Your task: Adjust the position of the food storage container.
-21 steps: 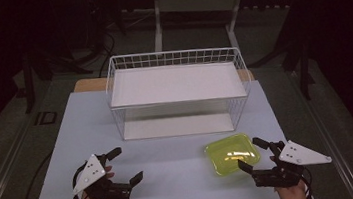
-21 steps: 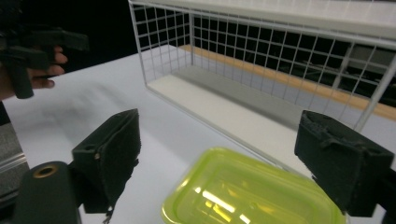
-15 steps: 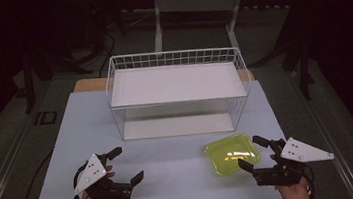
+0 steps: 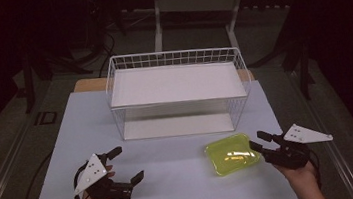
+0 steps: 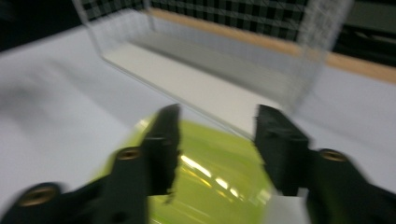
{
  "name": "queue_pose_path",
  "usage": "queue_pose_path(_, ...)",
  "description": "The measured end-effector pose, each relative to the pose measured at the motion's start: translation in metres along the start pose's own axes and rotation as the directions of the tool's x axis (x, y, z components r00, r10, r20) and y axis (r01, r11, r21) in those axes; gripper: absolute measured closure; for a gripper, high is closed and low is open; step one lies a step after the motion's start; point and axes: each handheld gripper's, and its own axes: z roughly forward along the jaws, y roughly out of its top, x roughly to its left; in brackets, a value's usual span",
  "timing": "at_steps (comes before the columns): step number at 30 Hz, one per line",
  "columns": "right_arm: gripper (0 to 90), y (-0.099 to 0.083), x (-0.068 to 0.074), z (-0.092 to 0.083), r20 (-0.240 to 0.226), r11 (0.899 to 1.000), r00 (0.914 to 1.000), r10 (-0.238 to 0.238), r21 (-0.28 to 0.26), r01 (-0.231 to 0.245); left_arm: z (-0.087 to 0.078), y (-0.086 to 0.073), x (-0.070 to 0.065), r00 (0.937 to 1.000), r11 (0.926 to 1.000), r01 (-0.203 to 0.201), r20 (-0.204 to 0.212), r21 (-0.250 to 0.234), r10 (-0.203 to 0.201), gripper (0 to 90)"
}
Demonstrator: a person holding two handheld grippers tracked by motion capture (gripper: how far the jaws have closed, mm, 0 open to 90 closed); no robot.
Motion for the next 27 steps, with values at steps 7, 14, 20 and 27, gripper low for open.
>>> queue_pose_path(7,77.5,-0.027,-0.028,0.012,0.088,0.995,0.9961,-0.006,0.100,-0.003,0.002,-0.001,0.000,1.0000,1.0000,0.000,0.003,0.005,0.000,0.0)
queue_pose_path(14,89.9,-0.045,-0.041,0.022,0.115,0.978,0.9926,-0.039,0.207,0.014,0.002,-0.001,0.001,1.0000,1.0000,0.002,0.002,0.002,-0.002,0.0)
queue_pose_path(20,90.0,-0.053,-0.043,0.027,0.096,0.974,0.9948,-0.035,0.228,0.012,0.002,-0.001,0.000,1.0000,1.0000,0.002,0.003,0.000,-0.002,0.0)
queue_pose_path(27,90.0,-0.052,-0.037,0.029,0.069,0.970,0.9970,-0.037,0.243,0.019,0.001,-0.001,0.000,1.0000,1.0000,0.002,0.003,-0.002,-0.002,0.0)
